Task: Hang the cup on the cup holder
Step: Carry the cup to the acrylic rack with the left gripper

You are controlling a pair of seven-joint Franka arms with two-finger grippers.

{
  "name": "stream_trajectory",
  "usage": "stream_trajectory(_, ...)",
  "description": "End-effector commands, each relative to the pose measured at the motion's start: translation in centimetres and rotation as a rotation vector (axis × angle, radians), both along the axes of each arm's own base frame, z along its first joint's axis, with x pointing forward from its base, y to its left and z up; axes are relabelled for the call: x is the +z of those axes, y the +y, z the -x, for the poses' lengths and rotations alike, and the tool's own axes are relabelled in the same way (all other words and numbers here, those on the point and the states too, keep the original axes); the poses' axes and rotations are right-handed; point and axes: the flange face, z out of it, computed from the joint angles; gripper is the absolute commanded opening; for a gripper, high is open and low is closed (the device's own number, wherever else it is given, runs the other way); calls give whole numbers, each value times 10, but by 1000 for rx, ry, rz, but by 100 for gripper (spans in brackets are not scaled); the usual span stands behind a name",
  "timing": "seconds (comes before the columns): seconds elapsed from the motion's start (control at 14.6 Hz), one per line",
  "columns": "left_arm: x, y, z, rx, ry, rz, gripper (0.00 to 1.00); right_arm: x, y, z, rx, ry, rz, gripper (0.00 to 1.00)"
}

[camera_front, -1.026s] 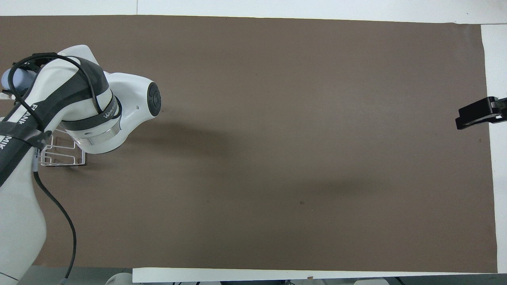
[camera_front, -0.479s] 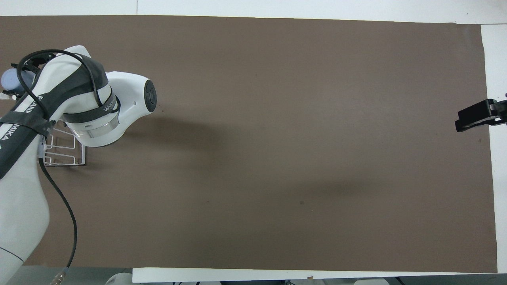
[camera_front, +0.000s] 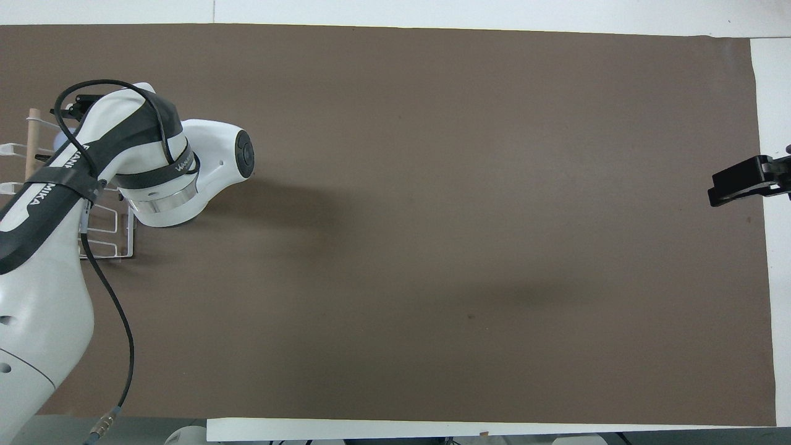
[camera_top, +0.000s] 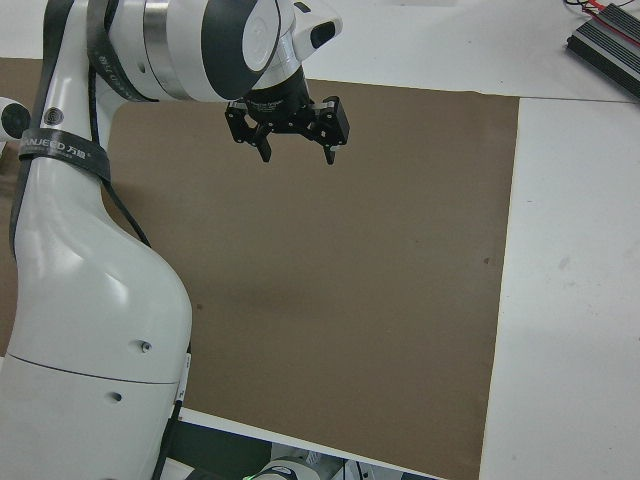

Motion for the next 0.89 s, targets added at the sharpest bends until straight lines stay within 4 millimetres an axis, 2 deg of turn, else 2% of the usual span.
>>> stream_trajectory(0.0, 1, -8, 5, 36, 12, 68, 100, 0, -3, 8, 4, 5, -2, 99)
stream_trajectory(0.07, 10, -17, 11, 51, 16, 111, 100, 0, -4, 8, 3, 5, -2, 99)
stream_trajectory(0.21, 54, -17, 20, 62, 33, 208, 100, 0, -3, 8, 4, 5, -2, 99)
stream_trajectory(0.41, 105, -1, 28, 19, 187, 321, 100, 0, -3, 8, 4, 5, -2, 99)
stream_trajectory(0.55, 125, 7, 35, -12, 294, 371, 100, 0, -3, 8, 3, 5, -2, 99)
stream_trajectory(0.82, 131, 13, 37, -78, 508, 532, 100, 0, -3, 8, 4, 5, -2, 99)
